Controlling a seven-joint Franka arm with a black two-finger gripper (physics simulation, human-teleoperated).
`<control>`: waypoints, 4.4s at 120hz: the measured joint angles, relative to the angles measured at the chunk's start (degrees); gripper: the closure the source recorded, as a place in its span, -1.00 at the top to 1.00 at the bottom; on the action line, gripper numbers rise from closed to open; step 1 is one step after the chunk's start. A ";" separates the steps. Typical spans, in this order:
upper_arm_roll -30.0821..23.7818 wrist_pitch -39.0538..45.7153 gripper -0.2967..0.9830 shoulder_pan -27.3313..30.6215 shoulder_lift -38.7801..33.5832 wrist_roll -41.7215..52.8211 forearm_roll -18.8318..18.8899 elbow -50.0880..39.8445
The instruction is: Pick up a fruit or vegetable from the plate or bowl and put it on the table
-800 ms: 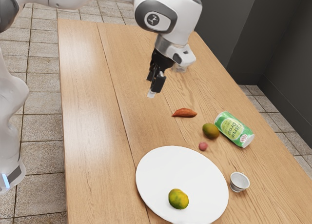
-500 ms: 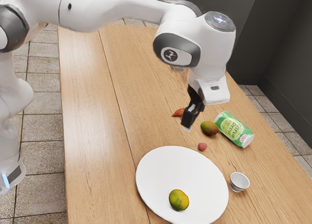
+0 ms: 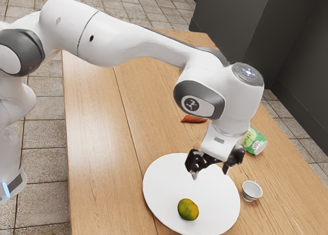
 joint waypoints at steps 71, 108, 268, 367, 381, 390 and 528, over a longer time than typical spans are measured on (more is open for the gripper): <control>-3.12 -0.25 0.54 -1.61 -8.50 24.96 -3.70 -12.02; -3.22 2.80 0.54 -2.22 -8.54 29.42 -5.49 -14.55; -2.96 11.37 0.54 2.02 -0.61 35.65 -5.29 -14.82; -2.91 12.93 0.54 2.06 0.02 35.97 -5.61 -15.26; -2.94 13.00 0.51 2.10 0.04 35.96 -5.72 -15.28; -2.91 13.03 0.49 2.11 0.04 35.92 -5.80 -15.28; -12.67 16.31 0.44 4.82 14.68 34.65 1.59 14.12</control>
